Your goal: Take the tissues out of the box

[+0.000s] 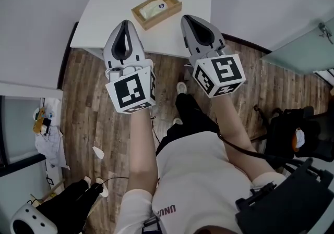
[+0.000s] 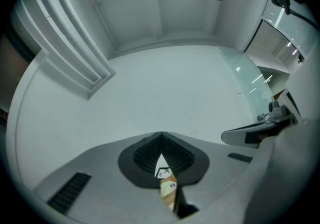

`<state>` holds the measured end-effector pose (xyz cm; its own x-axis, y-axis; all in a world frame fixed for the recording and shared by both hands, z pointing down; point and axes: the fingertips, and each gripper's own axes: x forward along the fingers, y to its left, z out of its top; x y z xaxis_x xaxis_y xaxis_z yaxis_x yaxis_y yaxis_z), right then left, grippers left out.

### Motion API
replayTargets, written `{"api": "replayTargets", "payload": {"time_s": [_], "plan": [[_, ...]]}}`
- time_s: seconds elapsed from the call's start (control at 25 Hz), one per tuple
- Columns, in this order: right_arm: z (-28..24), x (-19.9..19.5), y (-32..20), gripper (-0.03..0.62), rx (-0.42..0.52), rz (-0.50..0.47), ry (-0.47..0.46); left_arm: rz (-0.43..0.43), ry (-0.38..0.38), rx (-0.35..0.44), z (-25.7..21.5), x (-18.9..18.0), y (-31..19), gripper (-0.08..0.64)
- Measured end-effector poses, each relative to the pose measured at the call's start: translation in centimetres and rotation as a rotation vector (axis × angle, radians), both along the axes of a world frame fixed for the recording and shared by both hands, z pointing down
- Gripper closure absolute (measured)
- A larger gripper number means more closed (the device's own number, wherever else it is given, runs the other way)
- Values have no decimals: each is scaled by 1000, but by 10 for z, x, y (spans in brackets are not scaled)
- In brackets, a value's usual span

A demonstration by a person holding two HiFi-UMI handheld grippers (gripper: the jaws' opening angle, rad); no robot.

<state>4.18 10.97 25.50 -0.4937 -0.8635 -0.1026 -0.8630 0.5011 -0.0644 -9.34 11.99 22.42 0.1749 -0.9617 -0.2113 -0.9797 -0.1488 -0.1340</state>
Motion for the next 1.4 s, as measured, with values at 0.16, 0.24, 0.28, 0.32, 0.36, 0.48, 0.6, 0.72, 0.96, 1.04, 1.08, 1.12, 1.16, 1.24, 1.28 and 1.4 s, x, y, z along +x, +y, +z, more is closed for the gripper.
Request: {"api": "replayTargets", "payload": {"time_s": [0.16,0.24,0.28,0.32,0.36,0.48,0.6,0.72,0.96,1.04,1.08,1.12,1.16,1.24,1.28,1.4], "plan": [[5,-2,-26,572,-11,-8,17,-9,-10,-7,4,-2,-25,548],[9,-3,-41,572,-19,-15,26,-9,-33,-9,6,-1,-38,548],[10,-2,-49,572,-23,-18,28,-9,-43,-11,7,-1,-45,548],[12,0,-57,572,-26,-20,29,-9,-48,-14,9,0,-54,548],[14,2,-67,572,-29,-21,30,-11,-51,-17,10,0,-62,548],[24,5,-93,572,-30,-19,62,-24,-63,-24,14,0,-86,548],[35,6,-119,572,-27,-20,117,-30,-68,-18,12,-2,-110,548],[43,5,-148,572,-46,-30,122,-37,-75,-21,11,-3,-138,548],[52,2,-201,572,-71,-75,142,-63,-64,-35,13,-4,-190,548],[54,1,-216,572,-76,-96,153,-71,-57,-43,13,-4,-205,548],[55,0,-224,572,-79,-108,160,-74,-54,-47,14,-4,-212,548],[57,-1,-230,572,-84,-120,166,-78,-53,-50,15,-5,-217,548],[60,-1,-236,572,-93,-134,174,-81,-51,-55,17,-5,-222,548],[68,-1,-246,571,-116,-158,195,-87,-43,-67,22,-5,-228,548],[72,0,-250,572,-124,-166,210,-89,-38,-73,25,-6,-231,548],[82,-2,-261,572,-139,-186,252,-96,-30,-90,33,-8,-237,548]]}}
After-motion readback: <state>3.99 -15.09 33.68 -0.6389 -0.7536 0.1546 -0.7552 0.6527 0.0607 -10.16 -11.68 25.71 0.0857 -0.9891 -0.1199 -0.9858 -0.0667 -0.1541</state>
